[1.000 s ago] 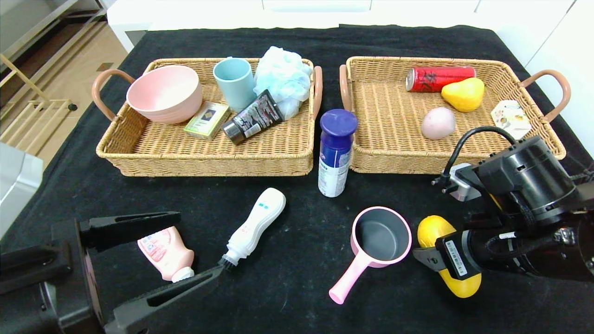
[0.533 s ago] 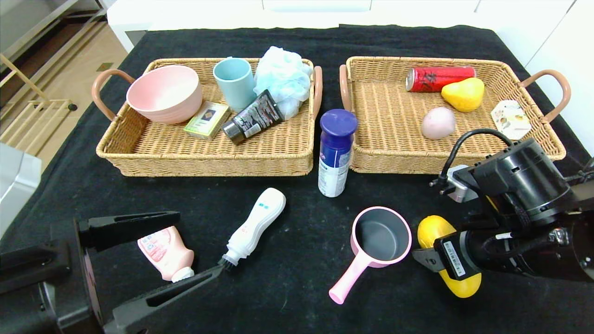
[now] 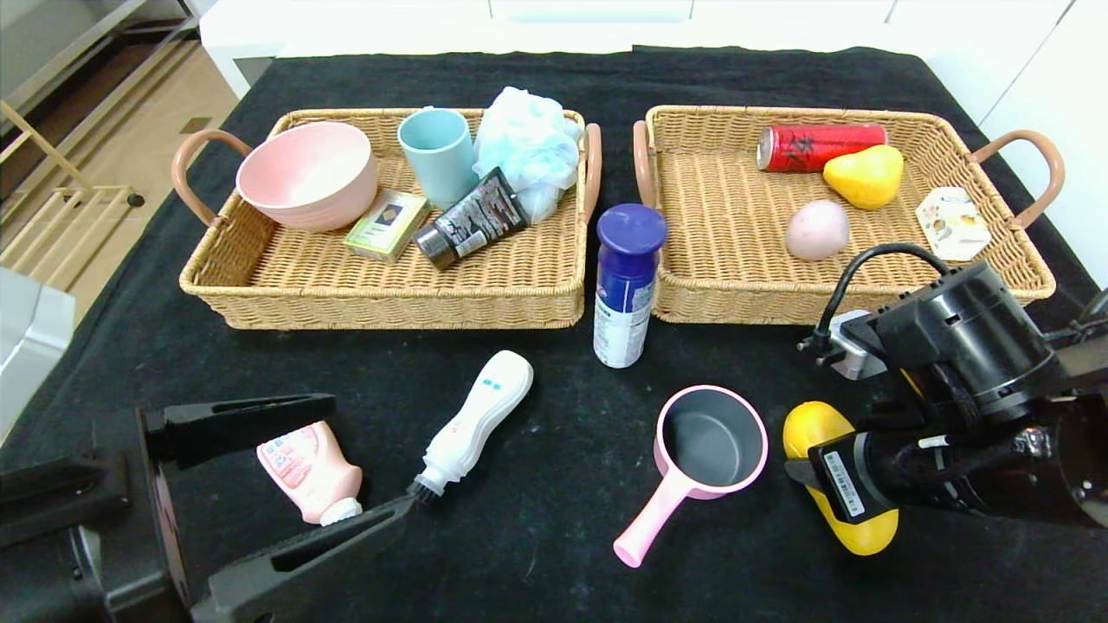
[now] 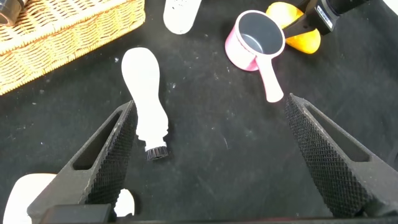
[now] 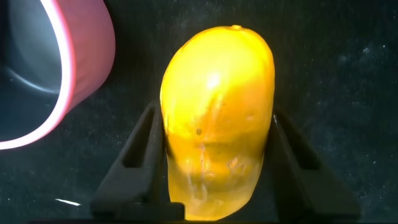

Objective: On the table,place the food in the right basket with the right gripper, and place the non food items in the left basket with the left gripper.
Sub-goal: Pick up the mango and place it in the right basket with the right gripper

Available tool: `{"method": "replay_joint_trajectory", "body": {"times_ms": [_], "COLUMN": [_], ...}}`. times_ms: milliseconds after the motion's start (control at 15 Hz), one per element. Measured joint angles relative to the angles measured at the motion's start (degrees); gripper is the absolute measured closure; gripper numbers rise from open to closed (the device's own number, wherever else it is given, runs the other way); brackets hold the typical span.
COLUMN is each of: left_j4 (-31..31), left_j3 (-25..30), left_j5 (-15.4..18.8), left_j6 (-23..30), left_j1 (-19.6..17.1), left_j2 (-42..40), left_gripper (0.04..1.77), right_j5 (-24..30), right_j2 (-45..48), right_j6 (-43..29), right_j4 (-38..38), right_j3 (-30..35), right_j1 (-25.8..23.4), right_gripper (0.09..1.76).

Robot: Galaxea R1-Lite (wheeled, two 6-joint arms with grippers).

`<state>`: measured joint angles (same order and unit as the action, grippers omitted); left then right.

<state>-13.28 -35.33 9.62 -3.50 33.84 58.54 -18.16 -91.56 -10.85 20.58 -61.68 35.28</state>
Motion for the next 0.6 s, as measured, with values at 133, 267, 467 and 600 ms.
{"method": "replay_joint_trajectory", "body": {"times_ms": [133, 267, 467, 600], "left_j4": [0.0, -0.1, 0.0, 0.0], "left_j3": [0.0, 0.0, 0.0, 0.0], "left_j5": [0.0, 0.0, 0.0, 0.0], "left_j6": [-0.1, -0.1, -0.1, -0.1], "left_j1": [0.0, 0.0, 0.0, 0.0], "left_j2": [-0.1, -0.1, -0.1, -0.1], "left_gripper": [0.09, 0.09, 0.09, 0.09], "right_j5": [0.0, 0.0, 0.0, 0.0], "right_j2": [-0.2, -0.4, -0.4, -0.4], "right_j6": [0.0, 0.0, 0.0, -0.2], "right_j4": [0.0, 0.0, 0.0, 0.0], "right_j3": [0.0, 0.1, 0.1, 0.1], "right_j1": [0.0, 0.0, 0.0, 0.0], "right_gripper": [0.88, 0.88, 0.88, 0.88]}}
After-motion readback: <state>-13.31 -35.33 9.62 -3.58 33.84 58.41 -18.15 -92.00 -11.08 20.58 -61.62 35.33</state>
